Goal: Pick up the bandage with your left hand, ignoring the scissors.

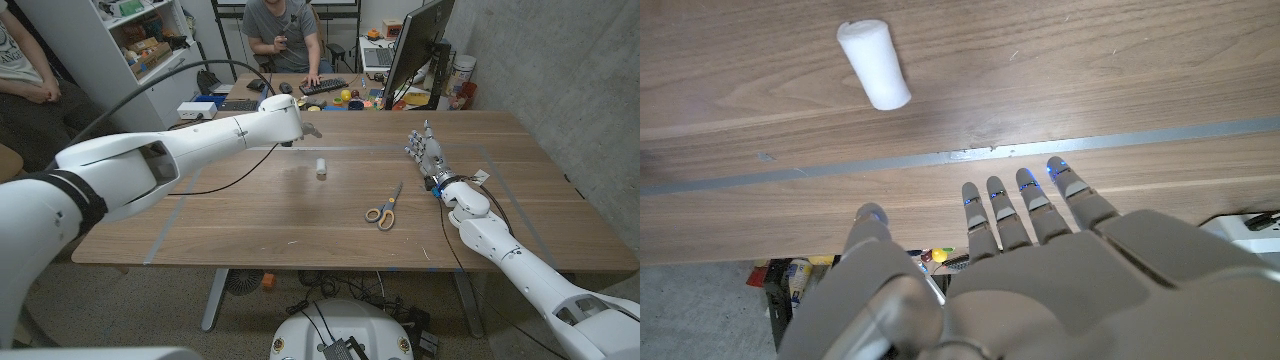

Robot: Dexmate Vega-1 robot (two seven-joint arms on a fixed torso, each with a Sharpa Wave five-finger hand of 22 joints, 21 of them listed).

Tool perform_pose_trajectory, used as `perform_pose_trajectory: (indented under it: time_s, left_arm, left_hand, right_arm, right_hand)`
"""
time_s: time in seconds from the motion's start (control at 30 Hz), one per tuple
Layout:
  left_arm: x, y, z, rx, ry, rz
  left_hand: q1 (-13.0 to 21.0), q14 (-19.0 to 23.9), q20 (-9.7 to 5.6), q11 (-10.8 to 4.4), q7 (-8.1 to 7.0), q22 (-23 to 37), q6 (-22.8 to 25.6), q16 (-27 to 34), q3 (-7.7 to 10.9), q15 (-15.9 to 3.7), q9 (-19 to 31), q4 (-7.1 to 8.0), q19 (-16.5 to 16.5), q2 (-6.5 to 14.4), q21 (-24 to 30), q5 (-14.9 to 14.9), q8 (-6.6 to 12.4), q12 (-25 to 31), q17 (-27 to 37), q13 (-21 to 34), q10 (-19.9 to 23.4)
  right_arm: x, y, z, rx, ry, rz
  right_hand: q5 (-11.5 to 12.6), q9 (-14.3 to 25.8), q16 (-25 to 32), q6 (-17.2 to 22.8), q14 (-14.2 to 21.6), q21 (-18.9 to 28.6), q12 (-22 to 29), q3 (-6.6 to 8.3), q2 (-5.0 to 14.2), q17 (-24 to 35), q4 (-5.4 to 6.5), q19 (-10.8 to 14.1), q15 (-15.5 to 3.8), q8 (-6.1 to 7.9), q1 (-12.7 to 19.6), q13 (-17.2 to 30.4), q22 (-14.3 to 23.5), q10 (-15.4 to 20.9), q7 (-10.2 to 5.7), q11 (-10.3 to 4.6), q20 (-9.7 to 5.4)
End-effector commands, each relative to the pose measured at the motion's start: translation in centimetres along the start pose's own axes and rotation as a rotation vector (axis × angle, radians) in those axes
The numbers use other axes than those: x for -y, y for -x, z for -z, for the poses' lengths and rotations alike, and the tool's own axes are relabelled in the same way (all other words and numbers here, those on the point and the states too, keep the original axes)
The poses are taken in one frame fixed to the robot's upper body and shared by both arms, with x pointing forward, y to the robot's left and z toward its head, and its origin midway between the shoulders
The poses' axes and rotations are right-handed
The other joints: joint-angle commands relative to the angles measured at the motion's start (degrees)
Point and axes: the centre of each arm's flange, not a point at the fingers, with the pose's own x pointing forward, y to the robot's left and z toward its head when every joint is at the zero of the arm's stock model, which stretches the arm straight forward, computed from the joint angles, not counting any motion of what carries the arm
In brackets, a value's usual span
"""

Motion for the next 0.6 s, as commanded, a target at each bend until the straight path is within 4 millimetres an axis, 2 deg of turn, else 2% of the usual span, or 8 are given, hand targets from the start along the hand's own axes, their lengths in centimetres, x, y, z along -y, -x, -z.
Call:
perform_pose_trajectory:
  time_s: [0.03, 0.07, 0.1, 0.2, 0.33, 0.4, 0.5, 0.6]
  left_arm:
    - [1.28, -0.83, -2.14, 0.030, -0.050, 0.086]
    - [1.36, -0.80, -2.10, 0.039, -0.037, 0.101]
    - [1.42, -0.80, -2.06, 0.049, -0.023, 0.122]
    - [1.40, -0.76, -2.09, 0.052, -0.005, 0.179]
    - [1.40, -0.42, -2.16, 0.052, -0.007, 0.187]
    - [1.35, -0.32, -2.09, 0.067, 0.007, 0.201]
    - [1.48, -0.20, -2.43, 0.047, -0.030, 0.182]
    - [1.60, -0.34, -2.58, 0.044, -0.041, 0.171]
  left_hand:
    - [0.4, 0.3, 0.55, -0.01, 0.19, 0.2, -1.6, 0.1, -0.25, -3.93, 0.2, -0.08, 0.5, -0.3, 0.3, 0.7, -0.47, -0.2, 0.2, 0.2, -0.4]
    - [0.5, 0.4, 0.64, -0.04, 0.22, 0.2, -1.6, 0.1, -0.23, -3.88, 0.2, -0.12, 0.6, -0.3, 0.4, 0.7, -0.45, -0.2, 0.3, 0.2, -0.5]
    - [1.1, 0.4, 1.39, 0.00, 0.26, 0.2, -1.7, 0.1, -0.16, -3.88, 0.2, -0.31, 1.9, -0.3, 0.8, 1.0, -0.51, -0.3, 0.3, 0.3, -0.5]
    - [3.5, 1.3, 5.57, 0.39, 0.50, 0.7, -4.2, 0.4, 0.17, -3.64, 0.5, -0.98, 8.8, -0.1, 3.3, 1.8, -1.38, -0.9, 0.6, 0.7, -1.7]
    - [4.7, 1.9, 4.34, 0.59, 0.92, 0.9, -4.7, 0.6, 0.43, -3.44, 0.5, -1.27, 10.7, 0.1, 3.9, 2.0, -1.57, -1.1, 0.7, 0.9, -2.1]
    - [5.4, 2.6, 4.39, 0.69, 0.74, 1.1, -4.8, 0.8, 0.53, -3.22, 0.5, -1.40, 12.7, 0.1, 4.7, 2.1, -1.59, -1.1, 0.9, 1.0, -2.1]
    - [6.0, 3.1, 2.52, 0.74, 1.15, 1.3, -4.7, 1.0, 0.64, -3.44, 0.5, -1.41, 12.7, 0.3, 4.7, 2.2, -1.51, -1.1, 1.0, 1.1, -2.2]
    - [6.3, 3.1, 3.74, 0.45, 1.10, 1.4, -4.5, 1.0, 0.62, -3.51, 0.6, -1.34, 11.4, 0.3, 4.2, 2.3, -1.42, -1.1, 1.2, 1.2, -2.2]
  right_arm:
    - [0.06, 0.08, 0.06, 0.001, -0.001, 0.006]
    - [0.07, 0.08, 0.11, 0.000, 0.000, 0.008]
    - [0.08, 0.07, 0.14, -0.002, 0.000, 0.008]
    - [-0.10, 0.05, 0.15, 0.000, 0.001, 0.002]
    - [-0.44, 0.01, 0.20, -0.001, 0.001, -0.008]
    - [-0.50, 0.00, 0.26, -0.002, 0.004, -0.009]
    - [-0.54, -0.08, 0.29, -0.003, 0.001, -0.010]
    - [-0.55, -0.17, 0.20, 0.000, -0.002, -0.009]
  right_hand:
    - [0.4, 0.2, 0.0, -0.1, -0.4, -0.2, -0.2, -0.12, 1.27, 0.1, 0.25, 0.1, -0.18, -0.09, 0.1, 0.3, 0.1, 0.2, -0.09, 0.32, 0.19]
    - [0.4, 0.2, 0.0, -0.1, -0.4, -0.2, -0.2, -0.12, 1.27, 0.1, 0.25, 0.1, -0.15, -0.10, 0.1, 0.3, 0.1, 0.3, -0.09, 0.29, 0.21]
    - [0.4, 0.2, 0.0, -0.1, -0.4, -0.2, -0.2, -0.13, 1.27, 0.1, 0.25, 0.1, -0.15, -0.10, 0.1, 0.3, 0.1, 0.3, -0.08, 0.20, 0.22]
    - [0.4, 0.2, 0.0, -0.1, -0.4, -0.2, -0.2, -0.14, 1.28, 0.1, 0.25, 0.2, -0.15, -0.11, 0.1, 0.3, 0.1, 0.2, -0.10, 0.27, 0.29]
    - [0.4, 0.2, 0.0, -0.1, -0.5, -0.3, -0.2, -0.15, 1.29, 0.1, 0.26, 0.2, -0.19, -0.12, 0.1, 0.3, 0.1, 0.2, -0.11, 0.31, 0.33]
    - [0.4, 0.2, 0.0, -0.1, -0.4, -0.3, -0.2, -0.15, 1.29, 0.1, 0.26, 0.2, -0.15, -0.12, 0.1, 0.3, 0.1, 0.3, -0.10, 0.29, 0.35]
    - [0.4, 0.2, 0.0, -0.2, -0.4, -0.3, -0.2, -0.16, 1.30, 0.1, 0.26, 0.2, -0.17, -0.14, 0.1, 0.3, 0.1, 0.2, -0.13, 0.31, 0.38]
    - [0.4, 0.2, 0.0, -0.2, -0.4, -0.4, -0.2, -0.17, 1.30, 0.1, 0.26, 0.2, -0.21, -0.15, 0.1, 0.3, 0.1, 0.3, -0.12, 0.32, 0.37]
